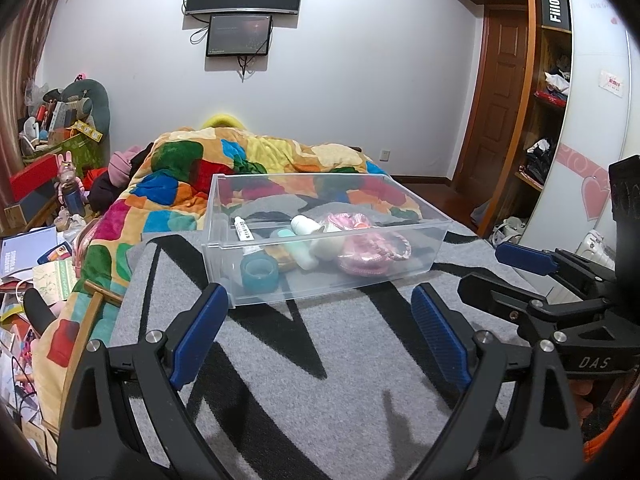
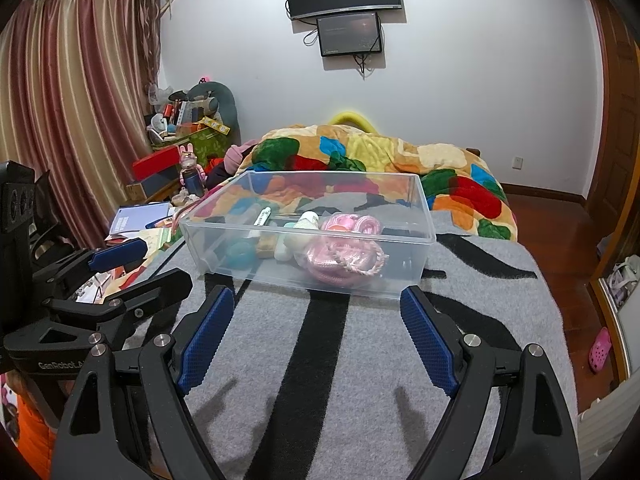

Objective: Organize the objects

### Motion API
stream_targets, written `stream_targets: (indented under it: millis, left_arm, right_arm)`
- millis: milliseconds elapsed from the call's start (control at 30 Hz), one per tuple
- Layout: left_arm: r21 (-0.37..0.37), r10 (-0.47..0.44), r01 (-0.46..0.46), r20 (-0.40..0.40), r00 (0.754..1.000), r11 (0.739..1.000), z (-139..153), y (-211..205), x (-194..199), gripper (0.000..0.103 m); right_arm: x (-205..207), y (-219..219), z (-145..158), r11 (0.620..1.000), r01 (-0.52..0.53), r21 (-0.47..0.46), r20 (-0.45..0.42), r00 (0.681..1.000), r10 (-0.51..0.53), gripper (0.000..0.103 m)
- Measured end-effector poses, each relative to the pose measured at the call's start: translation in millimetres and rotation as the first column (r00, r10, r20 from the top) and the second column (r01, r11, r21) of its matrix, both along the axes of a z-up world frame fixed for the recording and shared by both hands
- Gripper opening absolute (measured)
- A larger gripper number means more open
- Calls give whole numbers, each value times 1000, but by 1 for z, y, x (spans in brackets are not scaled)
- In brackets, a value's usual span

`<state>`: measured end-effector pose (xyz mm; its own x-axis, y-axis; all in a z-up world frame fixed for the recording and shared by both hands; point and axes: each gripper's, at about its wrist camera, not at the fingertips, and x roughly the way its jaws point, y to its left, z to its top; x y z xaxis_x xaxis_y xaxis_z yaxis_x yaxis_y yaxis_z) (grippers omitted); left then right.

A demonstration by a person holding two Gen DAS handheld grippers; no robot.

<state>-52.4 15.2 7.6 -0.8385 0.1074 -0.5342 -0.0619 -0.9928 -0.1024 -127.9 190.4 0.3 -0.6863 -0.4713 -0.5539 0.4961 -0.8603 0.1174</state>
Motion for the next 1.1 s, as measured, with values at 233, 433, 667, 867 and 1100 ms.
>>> stream_targets:
  millis: [233, 433, 667, 867, 1100]
  left_arm:
    - [7, -2, 2, 1, 1000, 1000, 3, 1, 1, 94]
    - [17, -6, 6, 7, 1000, 1000, 2, 0, 1, 94]
    - [25, -8, 8, 6, 1000, 1000, 2, -2, 1, 94]
    - [21, -6, 6, 0, 1000, 1000, 3, -1, 1, 94]
    - [24, -6, 6, 2, 1000, 1000, 2, -2, 1, 94]
  right_arm:
    - [1, 1, 1, 1000, -2, -1, 1, 1000, 2, 83]
    - [1, 0, 1, 1000, -4, -3, 4, 1000, 4, 83]
    - [1, 0, 1, 1000, -3, -4, 3, 1000, 3, 83]
    - [1, -1, 1, 1000, -3, -5, 4, 1000, 3, 83]
    - [1, 0, 1, 1000, -4, -5, 5, 1000, 4, 83]
